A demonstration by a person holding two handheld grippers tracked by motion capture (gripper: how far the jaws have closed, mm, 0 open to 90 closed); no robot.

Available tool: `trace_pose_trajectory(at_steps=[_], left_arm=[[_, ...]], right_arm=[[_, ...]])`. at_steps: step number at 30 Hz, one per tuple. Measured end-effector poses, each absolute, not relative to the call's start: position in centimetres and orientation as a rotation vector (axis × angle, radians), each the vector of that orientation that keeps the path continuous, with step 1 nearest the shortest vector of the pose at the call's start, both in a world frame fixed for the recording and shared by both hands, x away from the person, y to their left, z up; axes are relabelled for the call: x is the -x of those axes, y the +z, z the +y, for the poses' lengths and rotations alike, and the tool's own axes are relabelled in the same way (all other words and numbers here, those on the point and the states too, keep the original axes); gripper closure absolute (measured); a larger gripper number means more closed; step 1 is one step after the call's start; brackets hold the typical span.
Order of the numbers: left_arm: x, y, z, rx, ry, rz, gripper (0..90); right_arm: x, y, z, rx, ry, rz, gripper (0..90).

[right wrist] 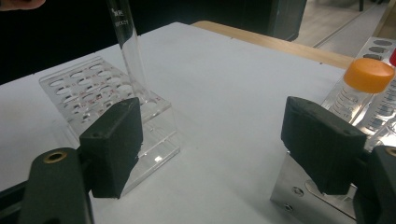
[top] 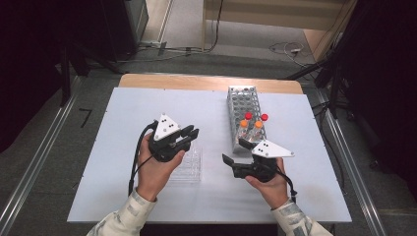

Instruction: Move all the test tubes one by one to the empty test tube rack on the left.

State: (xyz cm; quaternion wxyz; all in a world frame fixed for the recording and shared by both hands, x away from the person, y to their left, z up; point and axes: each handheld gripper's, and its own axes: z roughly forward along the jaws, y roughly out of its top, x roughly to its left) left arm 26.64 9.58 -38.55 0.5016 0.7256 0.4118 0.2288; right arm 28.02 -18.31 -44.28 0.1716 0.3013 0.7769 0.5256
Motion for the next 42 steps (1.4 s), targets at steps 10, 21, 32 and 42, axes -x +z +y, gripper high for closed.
trace_pose_trajectory(at_steps=[10,21,32,42], left_arm=[[-26.6,-40.3,8.8,-1.819,0.555,0.989,77.7],[-27.0,-42.2,8.1,-1.88,0.533,1.009,77.4],[-27.3,-43.0,8.0,-1.906,0.493,1.026,73.8],[-27.3,-42.6,8.5,-1.833,0.438,1.02,51.9]], right_arm=[[-28.0,-44.3,-18.3,-0.854,1.484,2.208,19.6],[-28.1,-44.4,-18.4,-0.86,1.475,2.209,19.8],[-28.1,-44.4,-18.6,-0.867,1.466,2.196,19.9],[-28.2,-44.4,-18.9,-0.879,1.463,2.188,20.0]])
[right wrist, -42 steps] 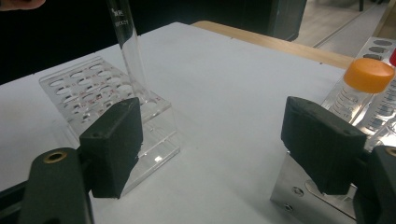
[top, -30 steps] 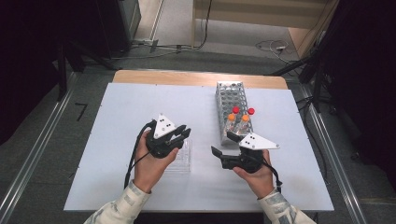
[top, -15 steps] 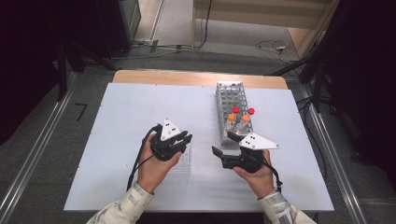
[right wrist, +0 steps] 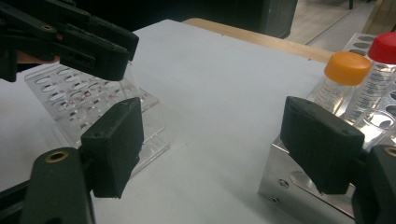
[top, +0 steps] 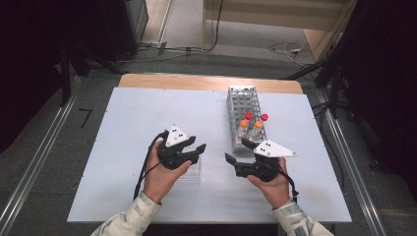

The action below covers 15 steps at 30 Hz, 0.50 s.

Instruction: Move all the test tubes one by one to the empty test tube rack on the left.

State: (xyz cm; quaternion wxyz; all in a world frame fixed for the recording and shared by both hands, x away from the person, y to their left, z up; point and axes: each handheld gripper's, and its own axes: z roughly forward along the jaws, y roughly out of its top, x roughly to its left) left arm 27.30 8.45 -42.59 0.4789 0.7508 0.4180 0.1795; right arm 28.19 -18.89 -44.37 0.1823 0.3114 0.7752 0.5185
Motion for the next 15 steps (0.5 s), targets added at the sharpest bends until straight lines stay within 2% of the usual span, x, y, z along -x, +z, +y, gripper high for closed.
trace_pose_trajectory(at_steps=[3,8,15], left_arm=[[-27.5,-42.5,8.8,-1.797,0.412,1.03,40.7],[-27.5,-42.3,9.3,-1.753,0.456,1.061,27.0],[-27.6,-42.2,9.8,-1.731,0.463,1.079,23.5]], right_arm=[[-28.3,-44.3,-19.2,-0.886,1.457,2.178,20.3],[-28.4,-44.3,-20.1,-0.909,1.449,2.158,20.8],[-29.2,-44.6,-21.6,-0.968,1.411,2.101,23.8]])
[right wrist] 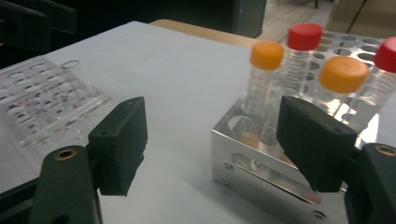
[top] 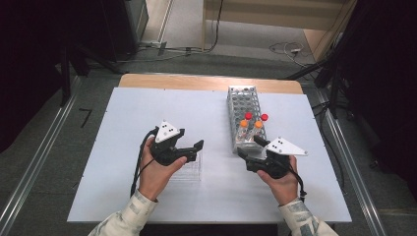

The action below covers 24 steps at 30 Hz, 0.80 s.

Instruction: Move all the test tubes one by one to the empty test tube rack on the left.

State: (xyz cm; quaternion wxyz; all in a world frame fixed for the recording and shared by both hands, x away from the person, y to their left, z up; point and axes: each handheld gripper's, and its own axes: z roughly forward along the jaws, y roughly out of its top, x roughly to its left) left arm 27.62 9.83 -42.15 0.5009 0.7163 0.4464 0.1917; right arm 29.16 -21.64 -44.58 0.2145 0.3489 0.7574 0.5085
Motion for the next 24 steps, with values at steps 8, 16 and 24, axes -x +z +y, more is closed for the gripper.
trace_pose_trajectory(at_steps=[8,16,24], left_arm=[[-27.7,-42.2,10.0,-1.727,0.47,1.089,23.7],[-27.7,-42.2,9.9,-1.732,0.477,1.088,23.9],[-27.7,-42.3,9.9,-1.735,0.473,1.091,24.0]], right_arm=[[-30.6,-45.4,-22.3,-1.038,1.359,2.052,33.9],[-31.9,-46.4,-22.5,-1.098,1.349,2.001,50.4],[-32.2,-46.8,-22.2,-1.088,1.35,2.014,61.5]])
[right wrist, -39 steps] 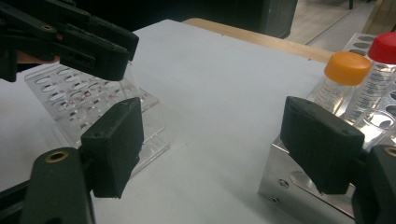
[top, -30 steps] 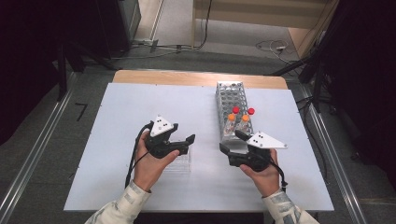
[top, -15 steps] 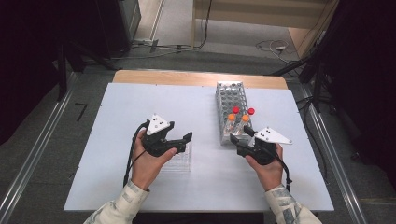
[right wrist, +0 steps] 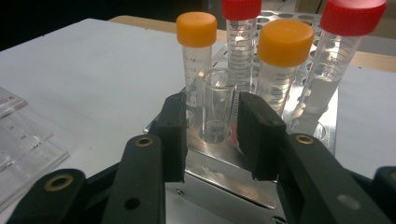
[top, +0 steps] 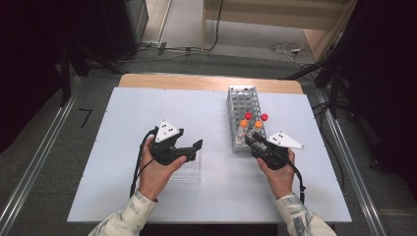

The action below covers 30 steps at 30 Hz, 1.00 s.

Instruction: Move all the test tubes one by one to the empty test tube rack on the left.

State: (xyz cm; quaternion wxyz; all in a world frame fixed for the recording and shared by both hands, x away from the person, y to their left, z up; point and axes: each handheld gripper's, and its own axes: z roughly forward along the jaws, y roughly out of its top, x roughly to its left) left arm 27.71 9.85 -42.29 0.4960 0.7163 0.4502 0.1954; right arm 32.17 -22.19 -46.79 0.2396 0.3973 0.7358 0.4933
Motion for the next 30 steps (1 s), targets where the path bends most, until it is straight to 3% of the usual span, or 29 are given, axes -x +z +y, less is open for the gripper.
trace_pose_trajectory(at_steps=[20,30], left_arm=[[-27.8,-42.5,9.7,-1.742,0.474,1.094,24.0],[-27.7,-42.3,9.8,-1.731,0.476,1.095,24.0]], right_arm=[[-32.6,-46.9,-22.0,-1.074,1.333,2.002,72.8],[-31.5,-44.0,-22.5,-1.025,1.388,1.937,72.8]])
